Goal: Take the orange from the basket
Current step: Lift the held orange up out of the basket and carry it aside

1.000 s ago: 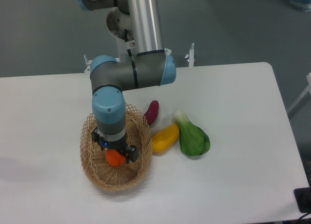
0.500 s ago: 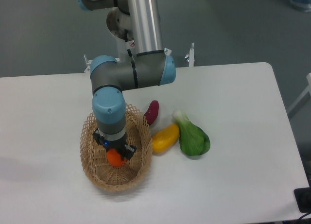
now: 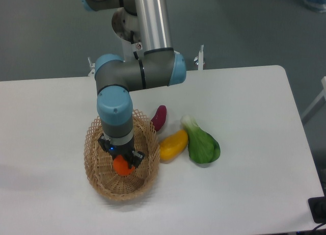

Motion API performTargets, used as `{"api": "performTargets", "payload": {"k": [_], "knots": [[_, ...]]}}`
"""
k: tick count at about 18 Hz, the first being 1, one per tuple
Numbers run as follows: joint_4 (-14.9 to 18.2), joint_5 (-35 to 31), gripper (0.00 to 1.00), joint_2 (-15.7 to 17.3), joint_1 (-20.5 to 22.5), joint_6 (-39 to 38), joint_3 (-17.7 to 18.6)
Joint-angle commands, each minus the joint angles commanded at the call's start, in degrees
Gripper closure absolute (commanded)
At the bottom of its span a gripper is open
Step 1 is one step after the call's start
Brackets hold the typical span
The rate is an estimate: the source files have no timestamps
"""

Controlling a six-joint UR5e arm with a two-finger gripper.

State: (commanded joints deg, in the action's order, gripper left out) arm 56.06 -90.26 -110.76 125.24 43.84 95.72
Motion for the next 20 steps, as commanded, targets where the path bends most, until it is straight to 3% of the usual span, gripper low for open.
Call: {"api": "performTargets", "payload": {"k": [5, 8, 10, 12, 15, 20], "knots": [[12.0, 2.0, 0.48, 3.5, 6.9, 6.2, -7.8], [14.7, 5.3, 0.48, 4.8, 13.3, 11.5, -11.7], [16.5, 5.8, 0.48, 5.0, 17.2, 16.2, -12.3], [19.7, 5.9, 0.48, 6.1, 24.2, 26.2, -12.6], [21.3, 6.1, 0.48, 6.8, 32.0, 37.8, -13.0], [21.5, 5.7, 0.48, 6.7, 34.7, 40.5, -13.6]]}}
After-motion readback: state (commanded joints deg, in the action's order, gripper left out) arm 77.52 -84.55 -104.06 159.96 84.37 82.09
